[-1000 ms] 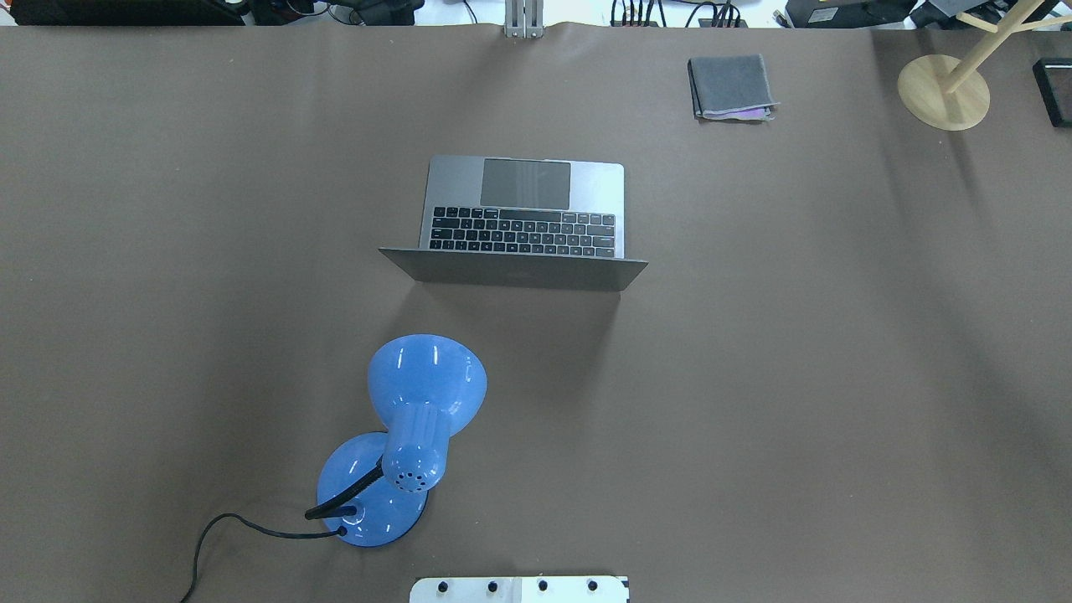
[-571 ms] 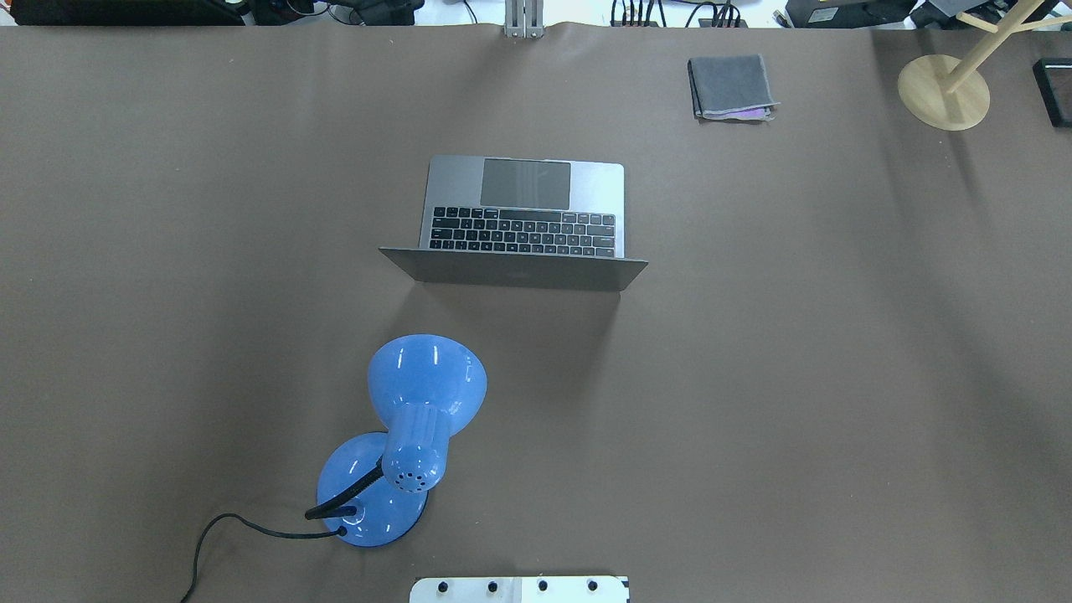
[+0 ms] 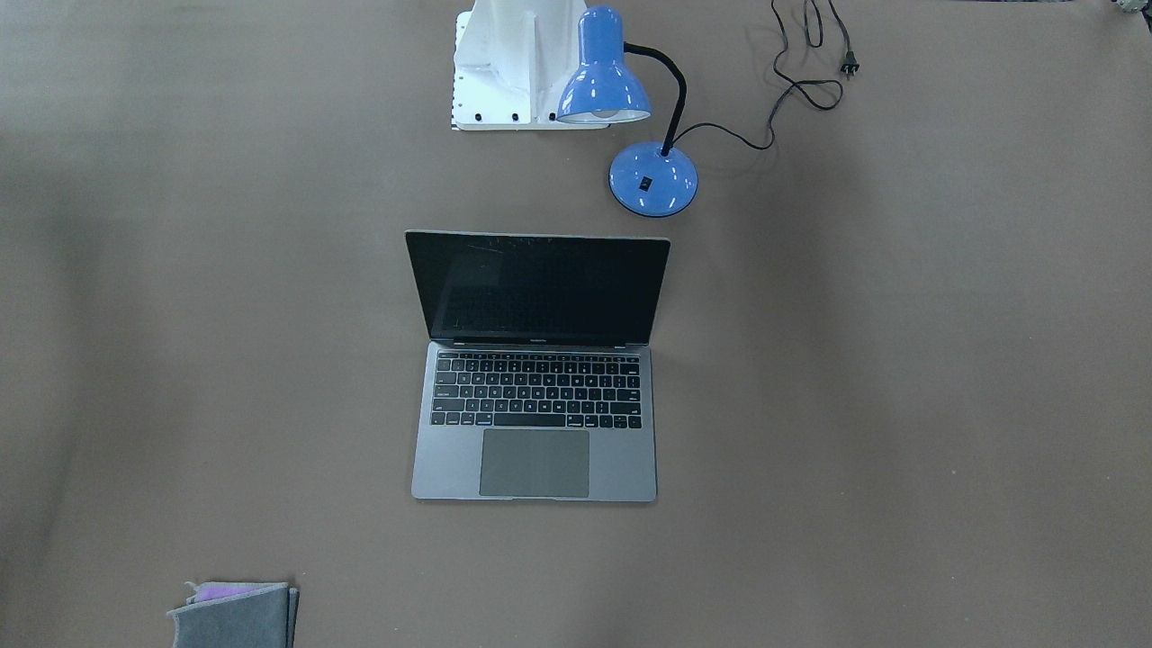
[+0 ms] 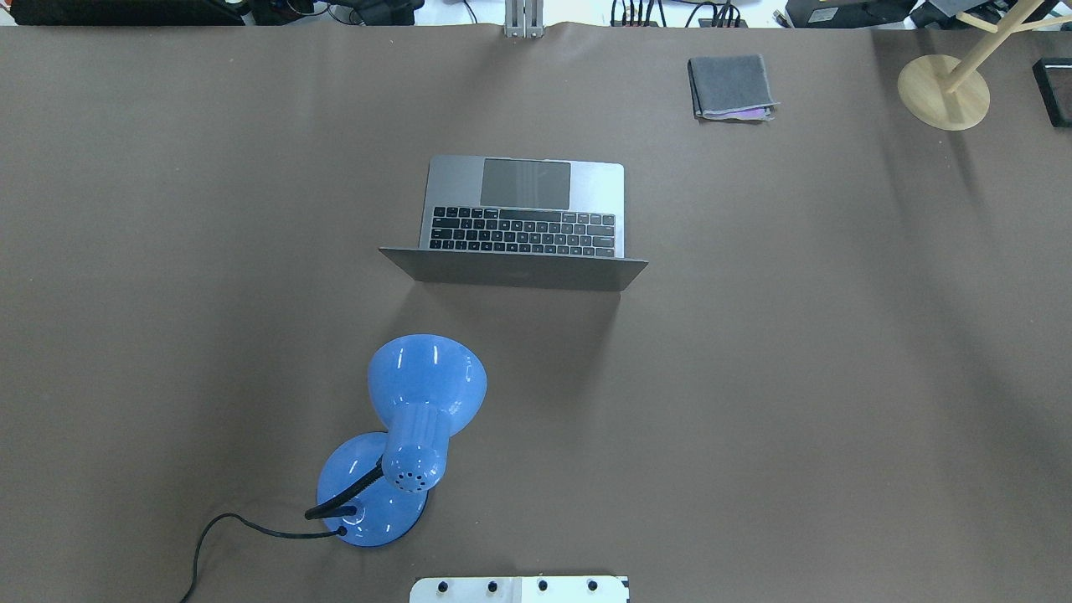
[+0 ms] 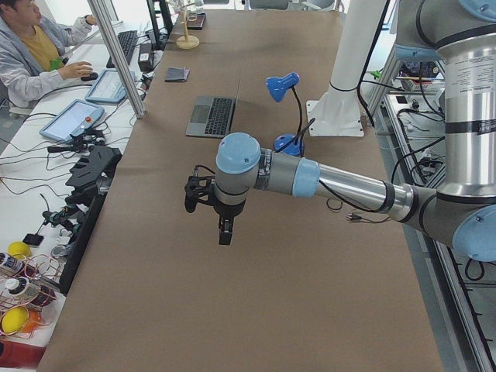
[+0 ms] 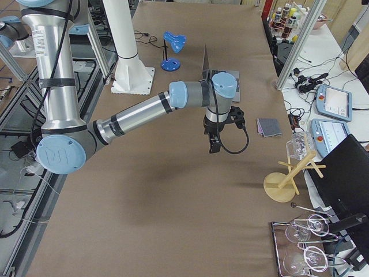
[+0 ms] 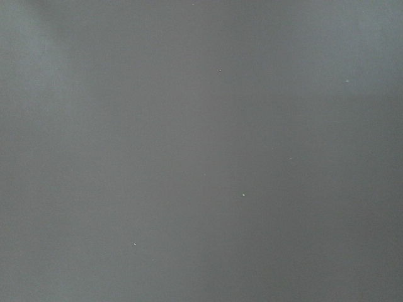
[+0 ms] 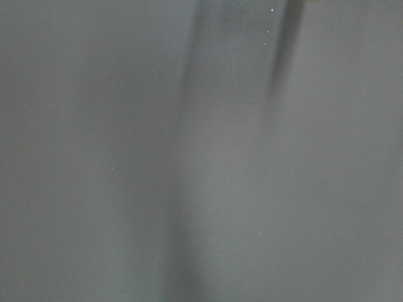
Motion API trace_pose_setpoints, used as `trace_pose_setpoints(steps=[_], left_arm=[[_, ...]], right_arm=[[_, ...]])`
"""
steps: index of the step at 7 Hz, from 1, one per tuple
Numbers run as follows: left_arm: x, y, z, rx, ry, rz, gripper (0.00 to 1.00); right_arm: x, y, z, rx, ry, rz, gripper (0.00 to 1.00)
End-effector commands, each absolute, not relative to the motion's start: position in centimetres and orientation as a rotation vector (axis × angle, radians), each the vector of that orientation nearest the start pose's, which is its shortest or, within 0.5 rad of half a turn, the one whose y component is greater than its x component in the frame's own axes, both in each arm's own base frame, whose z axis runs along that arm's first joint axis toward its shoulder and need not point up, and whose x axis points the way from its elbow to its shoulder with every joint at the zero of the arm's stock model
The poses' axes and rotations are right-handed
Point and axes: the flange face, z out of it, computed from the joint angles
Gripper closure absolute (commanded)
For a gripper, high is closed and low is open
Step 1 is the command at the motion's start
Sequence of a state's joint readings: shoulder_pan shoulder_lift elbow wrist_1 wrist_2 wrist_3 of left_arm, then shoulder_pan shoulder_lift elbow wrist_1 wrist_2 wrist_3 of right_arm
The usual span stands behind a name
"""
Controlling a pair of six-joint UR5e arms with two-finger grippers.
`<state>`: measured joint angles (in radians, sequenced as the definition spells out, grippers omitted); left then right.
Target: Close laptop
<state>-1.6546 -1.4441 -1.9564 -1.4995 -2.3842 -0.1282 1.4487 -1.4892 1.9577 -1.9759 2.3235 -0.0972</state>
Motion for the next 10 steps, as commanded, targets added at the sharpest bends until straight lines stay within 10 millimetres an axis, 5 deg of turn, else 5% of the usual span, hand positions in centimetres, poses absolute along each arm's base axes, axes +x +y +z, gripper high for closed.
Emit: trace_pose_setpoints(steps=[1,3,4,5,7,9,10], left_arm=[[-9.4,-43.0,52.6,0.156,0.824,-0.141,0.02],[-8.4,-42.9,50.9,0.161,0.947,-0.123,0.02],[-6.0,-42.9,47.9,0.127,0.97,-0.17,0.02],[-0.7,-42.4,43.0,0.082,0.984,-0.166,0.07],[5.4,-42.7,35.4,0.061,1.009,-0.198,0.13],[17.0,-42.3,27.7,0.004,1.014,-0.23,0.24],[21.3,-41.2,25.8,-0.021,1.014,-0.224,0.31]], right_arm=[[0.4,-49.0,47.2,0.058,-0.754,-0.239,0.0],[-2.0,-48.3,44.5,0.071,-0.787,-0.217,0.0],[-5.4,-46.7,40.6,0.058,-0.809,-0.17,0.0],[-9.0,-44.1,36.1,0.045,-0.833,-0.121,0.0],[-15.2,-40.6,30.4,0.054,-0.919,-0.05,0.0],[-24.1,-37.7,24.7,0.067,-0.959,0.048,0.01],[-27.7,-36.1,22.6,0.057,-0.973,0.063,0.07]])
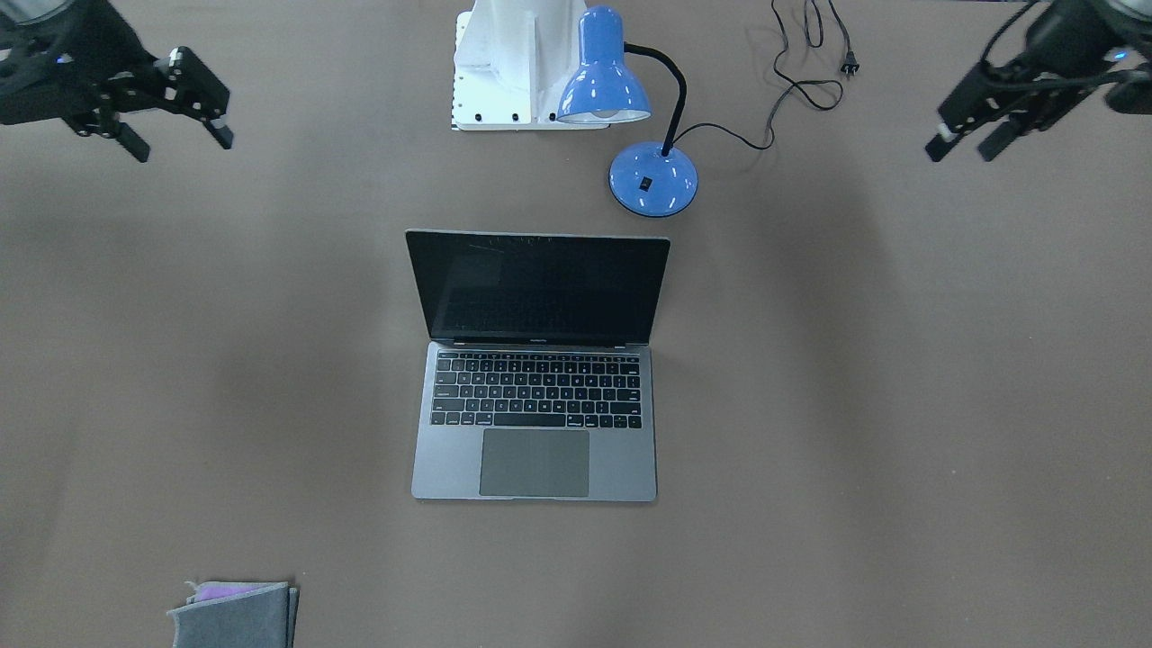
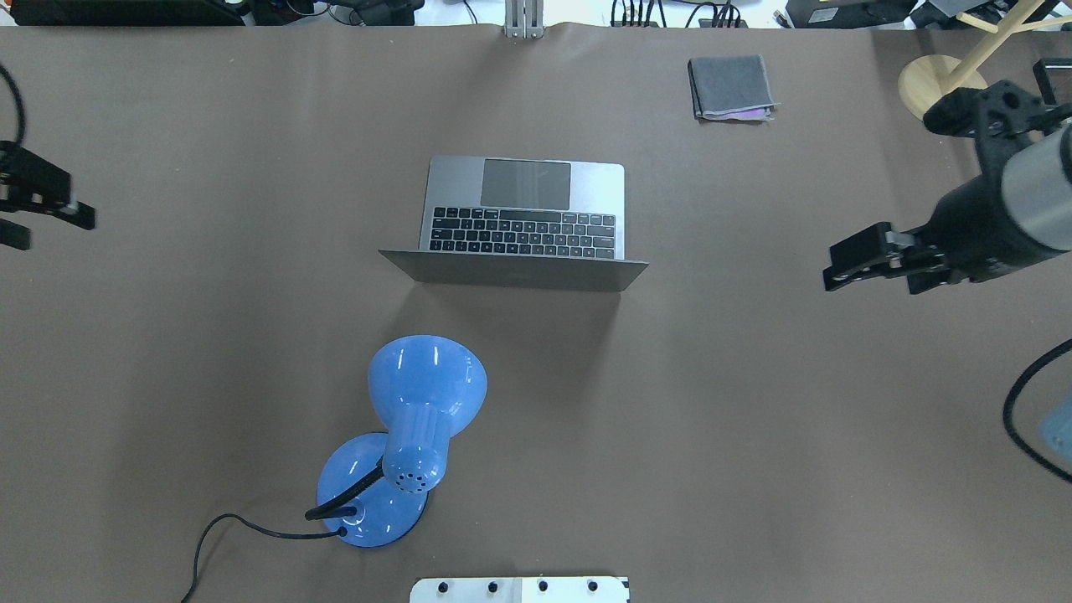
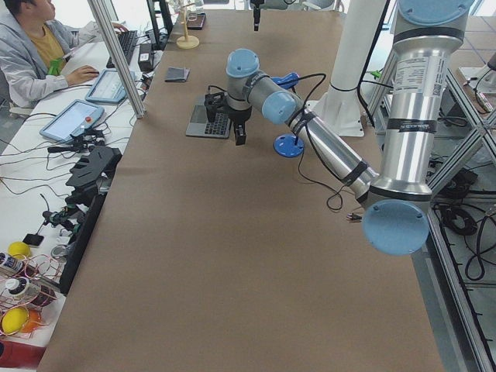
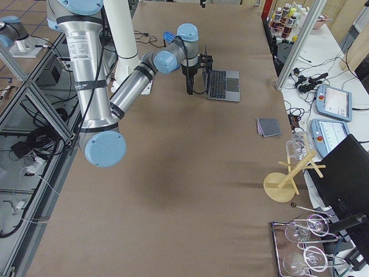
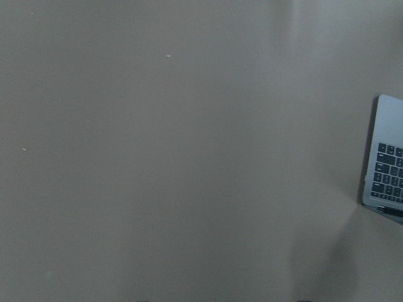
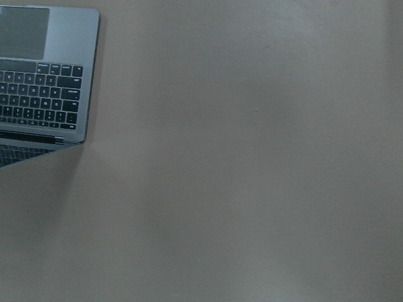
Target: Close laptop
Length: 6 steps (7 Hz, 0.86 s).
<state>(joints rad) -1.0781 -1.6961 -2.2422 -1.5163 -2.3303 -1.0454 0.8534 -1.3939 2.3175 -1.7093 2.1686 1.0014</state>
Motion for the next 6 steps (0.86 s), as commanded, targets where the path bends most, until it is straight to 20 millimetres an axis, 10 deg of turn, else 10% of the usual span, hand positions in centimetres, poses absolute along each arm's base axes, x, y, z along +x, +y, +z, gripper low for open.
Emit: trace_pose_setpoints(steps=[1,3,5,6], left_arm=[[25.5,-40.3,23.8,-0.027,1.01,-0.235,0.35],[32.5,-39.5,22.3,0.015,0.971,-0.219,0.49],[37.6,-40.0,20.5,-0.04,0.973,-0.23,1.0],[39.8,-40.6,19.7,-0.046,0.97,-0.219,1.0]], right_arm=[[-31.1,-34.3,20.9,0.047,-0.982,0.082,0.18],[-34.7,-33.0,20.1,0.063,-0.962,0.067,0.58],[-36.8,-34.1,19.7,0.059,-0.953,0.067,1.0],[-37.6,-34.6,20.1,0.056,-0.943,0.069,1.0]])
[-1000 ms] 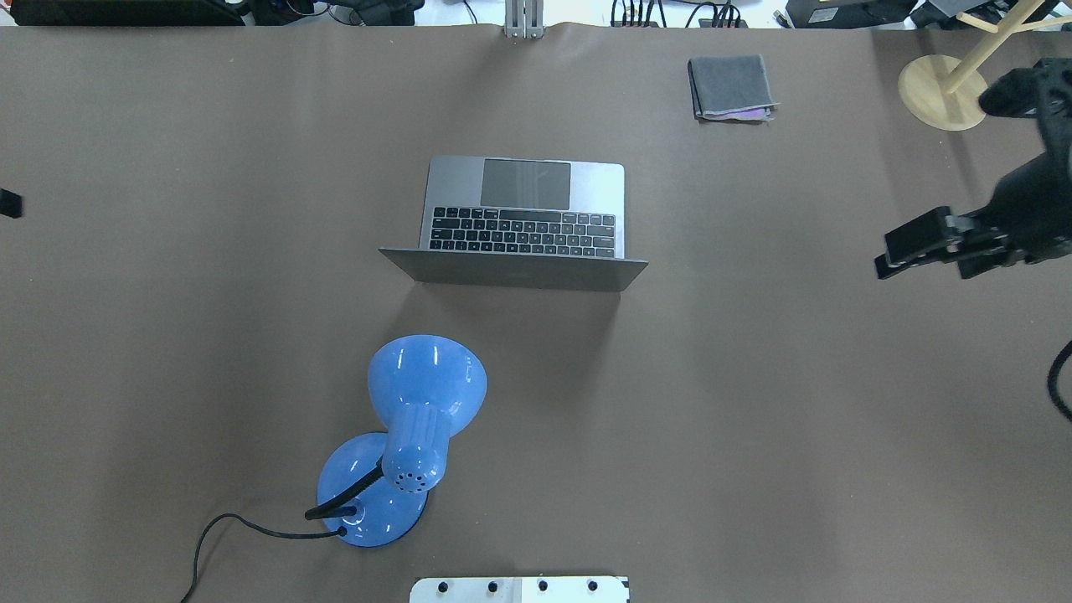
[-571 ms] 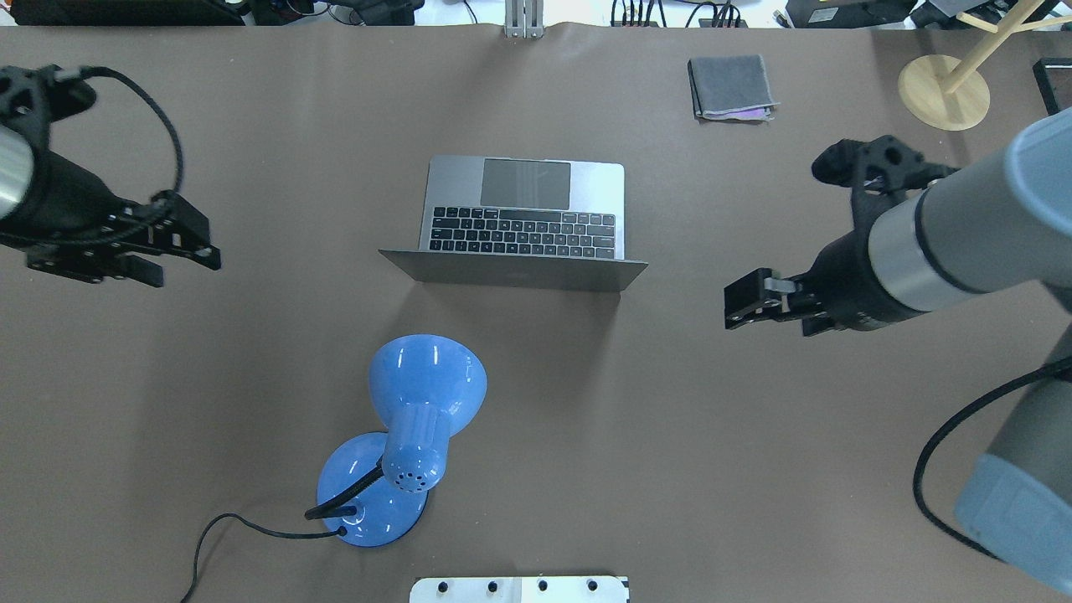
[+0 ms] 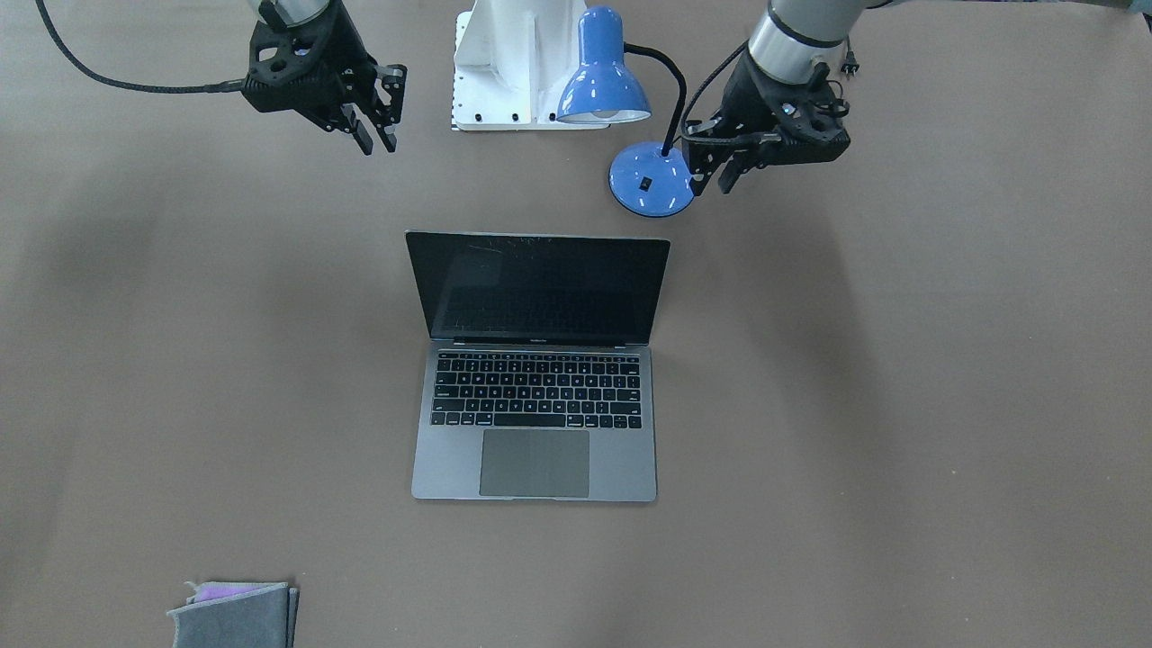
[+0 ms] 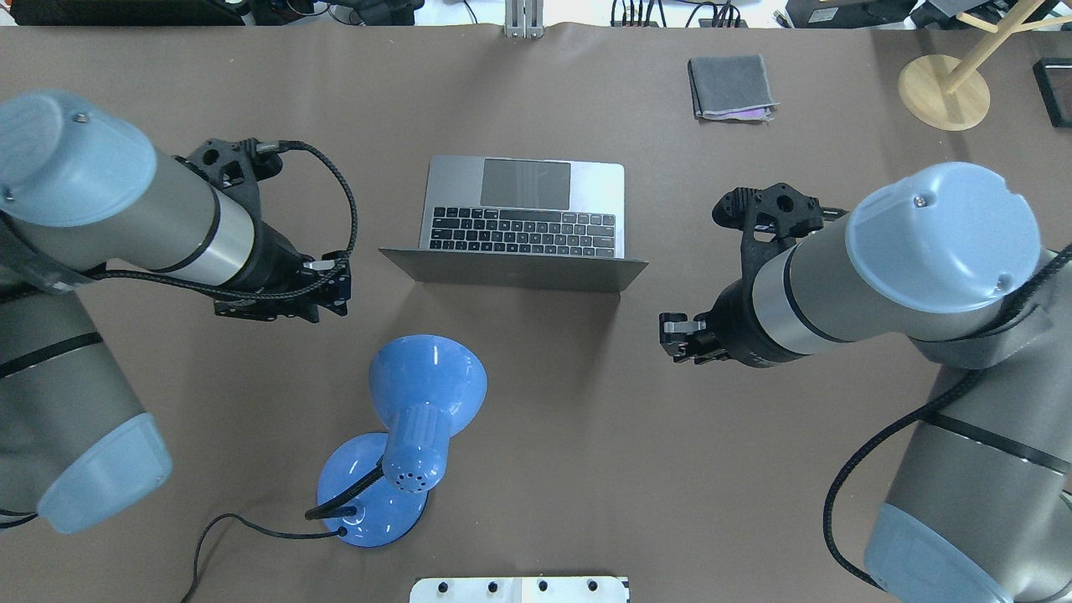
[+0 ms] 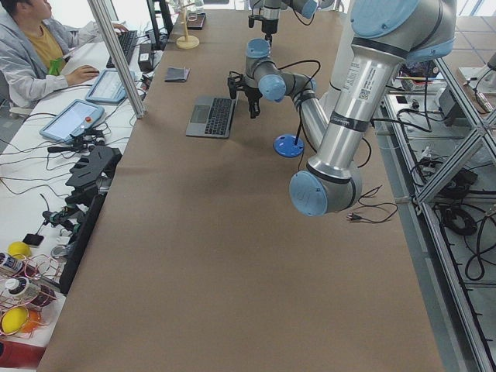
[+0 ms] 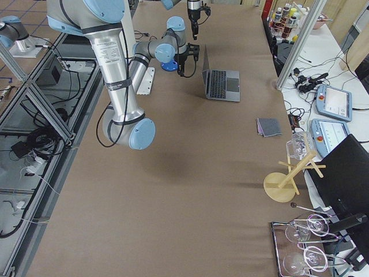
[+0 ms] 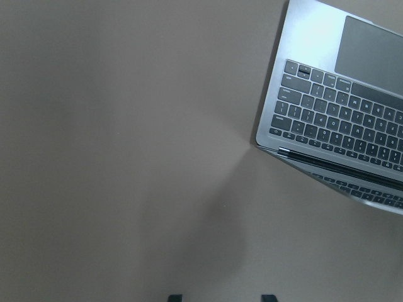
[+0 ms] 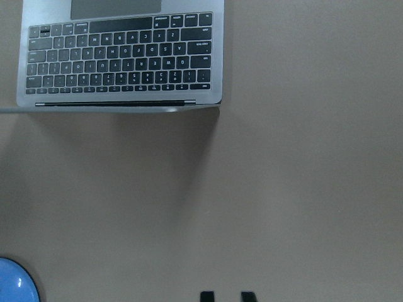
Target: Close laptop
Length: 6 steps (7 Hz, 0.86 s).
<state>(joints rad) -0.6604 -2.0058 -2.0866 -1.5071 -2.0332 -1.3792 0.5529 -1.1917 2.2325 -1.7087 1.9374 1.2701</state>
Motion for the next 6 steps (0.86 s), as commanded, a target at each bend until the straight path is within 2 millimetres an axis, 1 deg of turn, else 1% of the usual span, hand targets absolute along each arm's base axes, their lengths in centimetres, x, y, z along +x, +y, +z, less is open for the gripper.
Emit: trace_pose_setpoints(steps=[1,2,3,4,6], left_arm=[[41.3,-41.0,19.7,-0.029,0.957,-0.221,1.0],[41.8,-41.0,19.1,-0.002,0.956,-0.224,1.0],[41.9,-41.1,18.7,0.01,0.96,-0.223,1.0],[42.6,-41.8,18.2,0.034,0.965,-0.23,1.0],[43.1,-42.7,18.2,0.08,0.975,-0.243,1.0]], right_arm=[[-38.8,-35.3,19.7,0.064,-0.94,0.072,1.0],[-39.7,-35.9,19.2,0.07,-0.937,0.077,1.0],[-40.5,-36.7,18.8,0.086,-0.928,0.083,1.0],[-41.2,-37.2,18.5,0.096,-0.925,0.088,1.0],[-42.3,-38.8,18.7,0.171,-0.944,0.113,1.0]])
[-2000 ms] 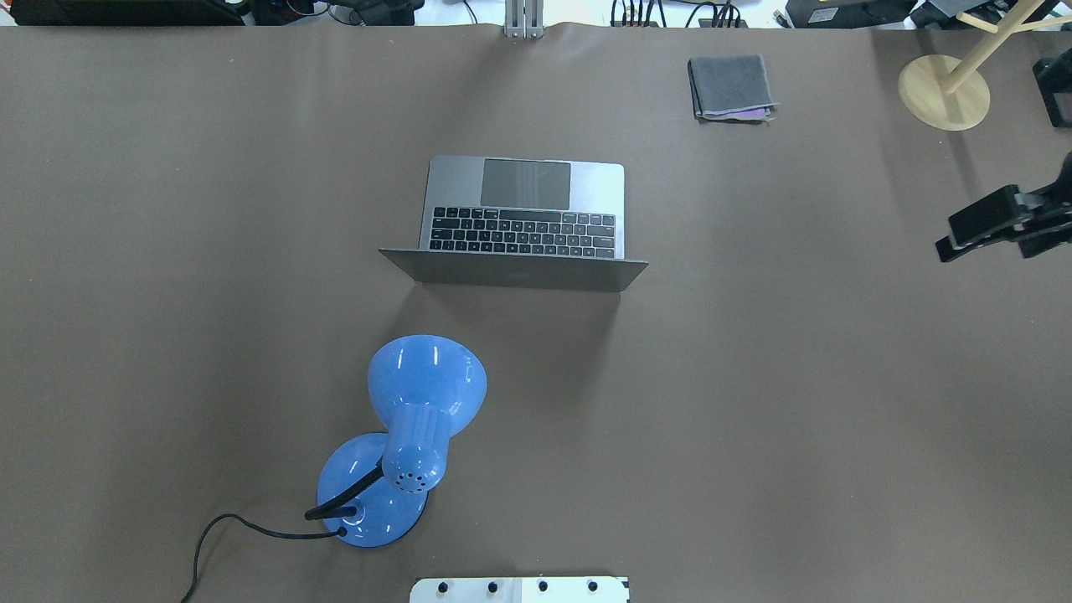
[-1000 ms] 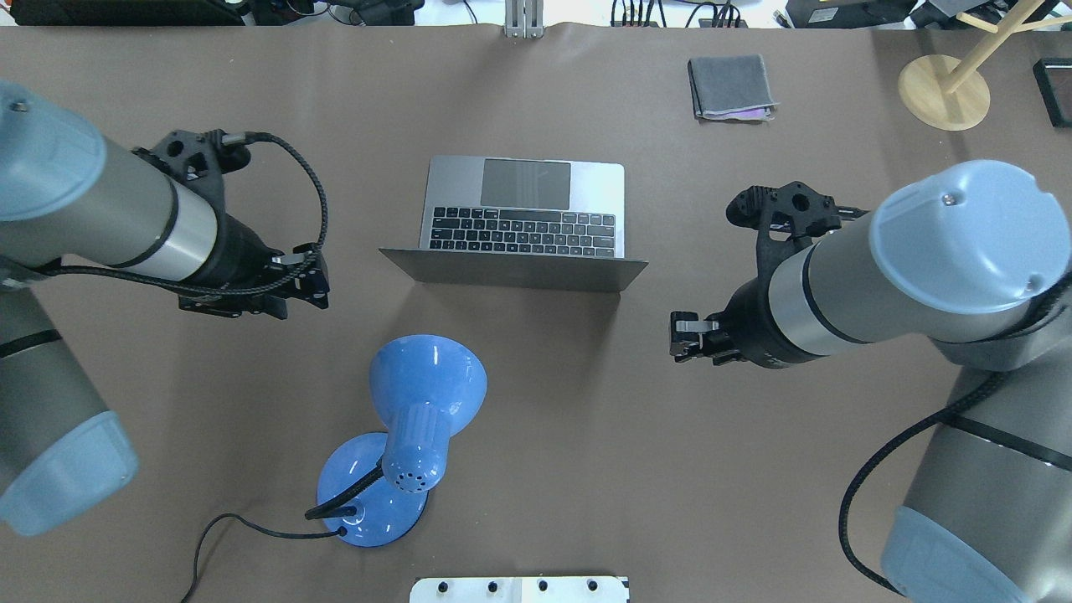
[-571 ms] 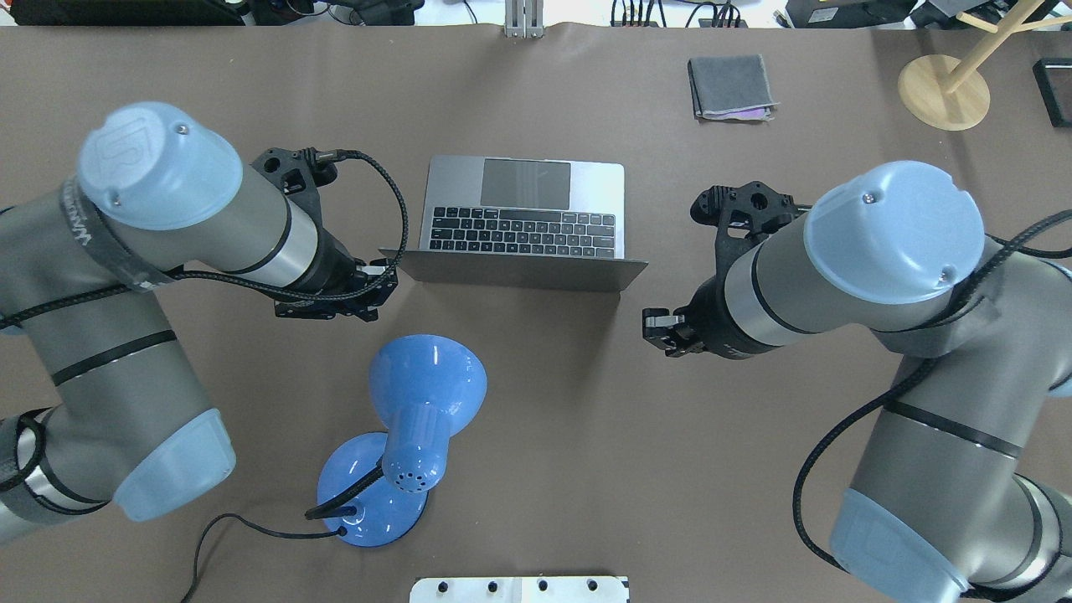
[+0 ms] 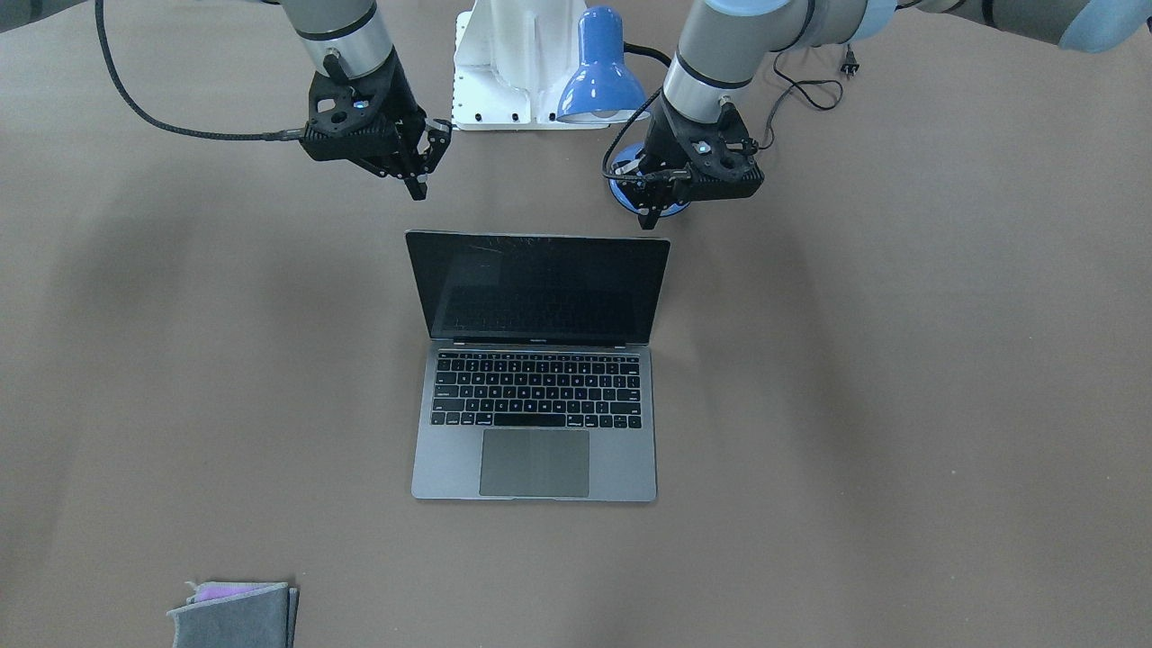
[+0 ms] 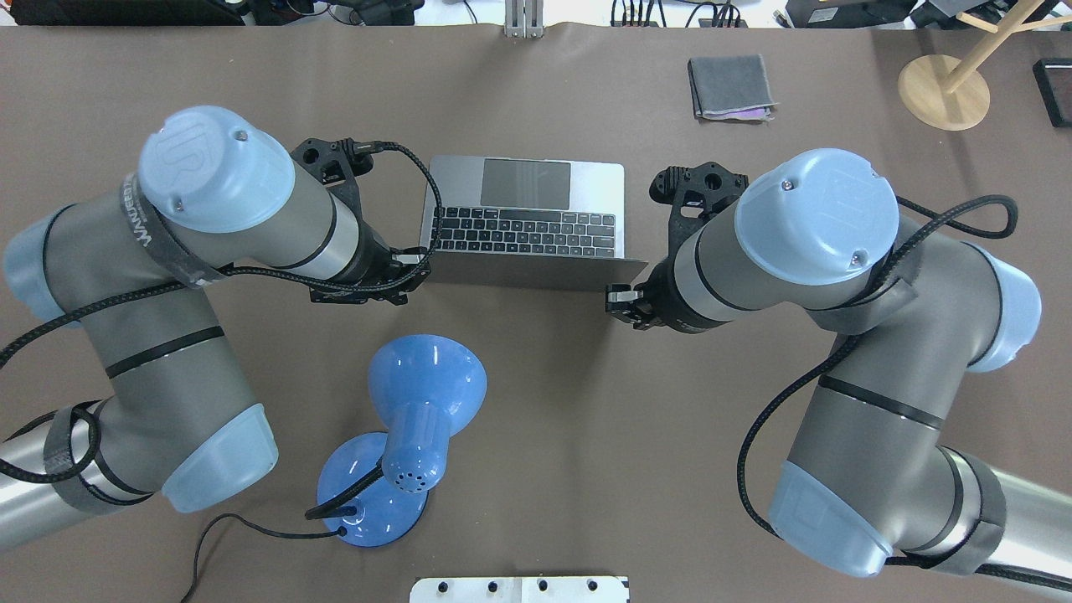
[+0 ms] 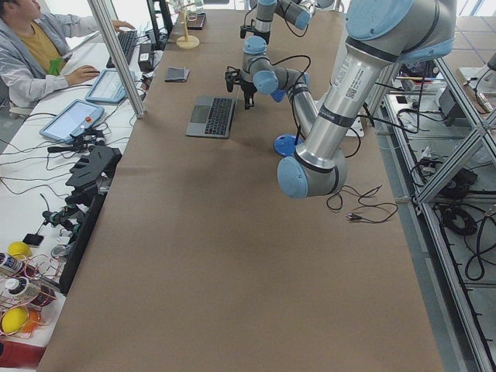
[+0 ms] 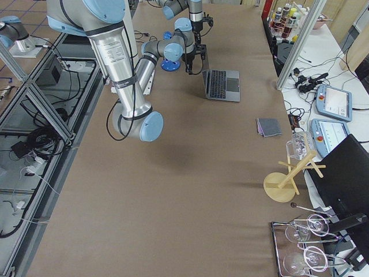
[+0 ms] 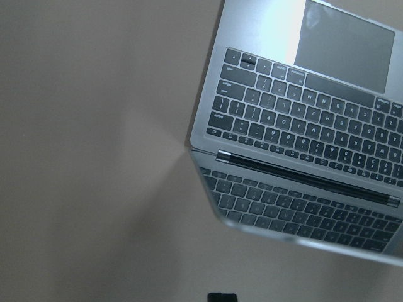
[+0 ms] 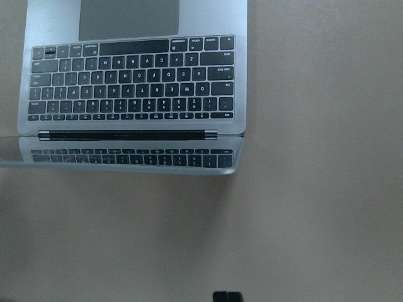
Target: Close laptop
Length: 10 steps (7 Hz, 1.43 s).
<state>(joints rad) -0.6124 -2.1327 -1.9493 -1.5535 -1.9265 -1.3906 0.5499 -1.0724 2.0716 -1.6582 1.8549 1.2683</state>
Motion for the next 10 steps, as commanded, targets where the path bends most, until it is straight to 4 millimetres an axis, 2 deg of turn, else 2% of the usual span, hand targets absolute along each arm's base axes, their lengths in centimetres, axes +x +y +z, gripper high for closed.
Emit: trace_pose_setpoints(steps=[1,5,8,9,10], left_arm=[[43.2,-42.7,18.1,0.086,0.984,-0.241,1.0],[42.9,-43.6,16.7,0.189,0.989,-0.278,1.0],[44.4,-46.4,17.4,0.267,1.004,-0.314,1.0],[44.3,-48.2,17.4,0.277,0.994,-0.336,1.0],[44.6,-50.2,18.3,0.29,0.988,-0.356,1.0]], right_arm=[[-42.4,-39.0,18.7,0.181,-0.95,0.12,1.0],[-42.9,-40.8,16.8,0.282,-0.941,0.185,1.0],[-43.3,-45.5,16.9,0.32,-0.973,0.248,1.0],[-43.8,-47.0,16.4,0.32,-0.964,0.261,1.0],[-44.8,-49.2,16.1,0.316,-0.946,0.277,1.0]])
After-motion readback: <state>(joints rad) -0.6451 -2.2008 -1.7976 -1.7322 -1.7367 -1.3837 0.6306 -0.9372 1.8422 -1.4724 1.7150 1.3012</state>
